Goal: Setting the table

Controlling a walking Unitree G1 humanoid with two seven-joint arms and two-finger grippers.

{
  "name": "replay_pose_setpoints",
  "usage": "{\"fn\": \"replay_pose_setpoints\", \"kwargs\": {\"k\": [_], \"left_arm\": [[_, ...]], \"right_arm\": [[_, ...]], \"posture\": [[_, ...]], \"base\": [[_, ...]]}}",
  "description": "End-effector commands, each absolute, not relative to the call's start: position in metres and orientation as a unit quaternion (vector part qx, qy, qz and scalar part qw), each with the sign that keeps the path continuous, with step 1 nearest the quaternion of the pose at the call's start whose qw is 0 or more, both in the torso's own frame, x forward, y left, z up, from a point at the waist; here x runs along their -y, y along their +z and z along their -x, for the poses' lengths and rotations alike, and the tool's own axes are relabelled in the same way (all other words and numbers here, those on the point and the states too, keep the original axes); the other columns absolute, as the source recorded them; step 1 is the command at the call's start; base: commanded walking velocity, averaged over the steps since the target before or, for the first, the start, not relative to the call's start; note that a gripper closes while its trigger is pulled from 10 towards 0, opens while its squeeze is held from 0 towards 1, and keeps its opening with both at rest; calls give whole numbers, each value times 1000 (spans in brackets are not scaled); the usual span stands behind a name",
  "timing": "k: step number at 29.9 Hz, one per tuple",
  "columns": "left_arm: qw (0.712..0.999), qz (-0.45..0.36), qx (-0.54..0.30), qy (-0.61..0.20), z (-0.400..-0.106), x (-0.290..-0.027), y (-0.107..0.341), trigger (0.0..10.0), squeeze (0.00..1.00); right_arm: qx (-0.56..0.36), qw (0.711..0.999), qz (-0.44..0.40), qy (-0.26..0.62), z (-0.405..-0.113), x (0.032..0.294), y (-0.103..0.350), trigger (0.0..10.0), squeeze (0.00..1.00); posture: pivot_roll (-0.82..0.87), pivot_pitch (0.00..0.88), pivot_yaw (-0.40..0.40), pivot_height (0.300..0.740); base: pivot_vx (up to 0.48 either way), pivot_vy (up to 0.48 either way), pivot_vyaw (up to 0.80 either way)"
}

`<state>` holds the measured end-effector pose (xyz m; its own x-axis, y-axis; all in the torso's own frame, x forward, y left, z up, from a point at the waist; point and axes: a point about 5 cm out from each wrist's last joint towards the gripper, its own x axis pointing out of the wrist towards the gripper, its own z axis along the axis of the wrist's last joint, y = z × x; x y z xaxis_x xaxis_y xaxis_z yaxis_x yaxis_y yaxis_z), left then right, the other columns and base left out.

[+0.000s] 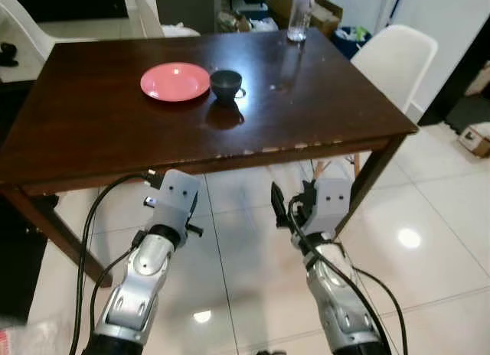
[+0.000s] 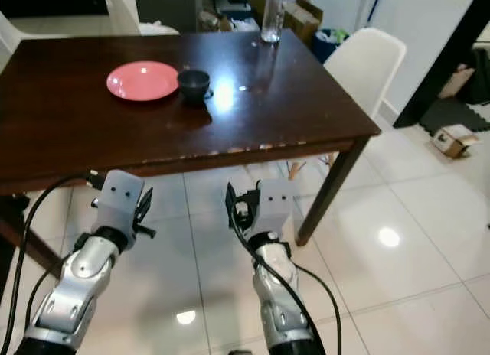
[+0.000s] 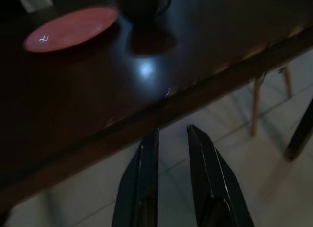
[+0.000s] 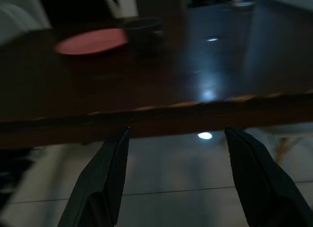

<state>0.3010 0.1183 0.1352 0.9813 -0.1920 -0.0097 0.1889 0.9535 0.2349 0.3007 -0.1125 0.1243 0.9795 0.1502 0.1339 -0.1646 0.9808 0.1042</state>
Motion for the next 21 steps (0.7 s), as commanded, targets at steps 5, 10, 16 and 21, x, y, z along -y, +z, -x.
{"fn": "replay_pose_setpoints", "kwargs": {"k": [5,10,16,21], "left_arm": [[988,-124,-5,-93,-300,-123,129,10000,31],[988,-124,-5,-93,-300,-123,129,10000,31],[991,-115,-12,-69,-302,-128,128,10000,71],[994,-95,-40,27,-305,-162,122,10000,90]], "right_arm": [[62,993,-61,77,-300,111,124,10000,0],[69,993,-59,71,-302,114,128,10000,0],[74,994,-54,59,-303,124,130,10000,0],[71,995,-44,47,-302,135,128,10000,0]], "posture": [[-27,31,46,740],[-28,31,47,740],[-28,30,47,740],[-31,29,49,740]], "base": [[463,0,0],[463,0,0],[461,0,0],[464,0,0]]}}
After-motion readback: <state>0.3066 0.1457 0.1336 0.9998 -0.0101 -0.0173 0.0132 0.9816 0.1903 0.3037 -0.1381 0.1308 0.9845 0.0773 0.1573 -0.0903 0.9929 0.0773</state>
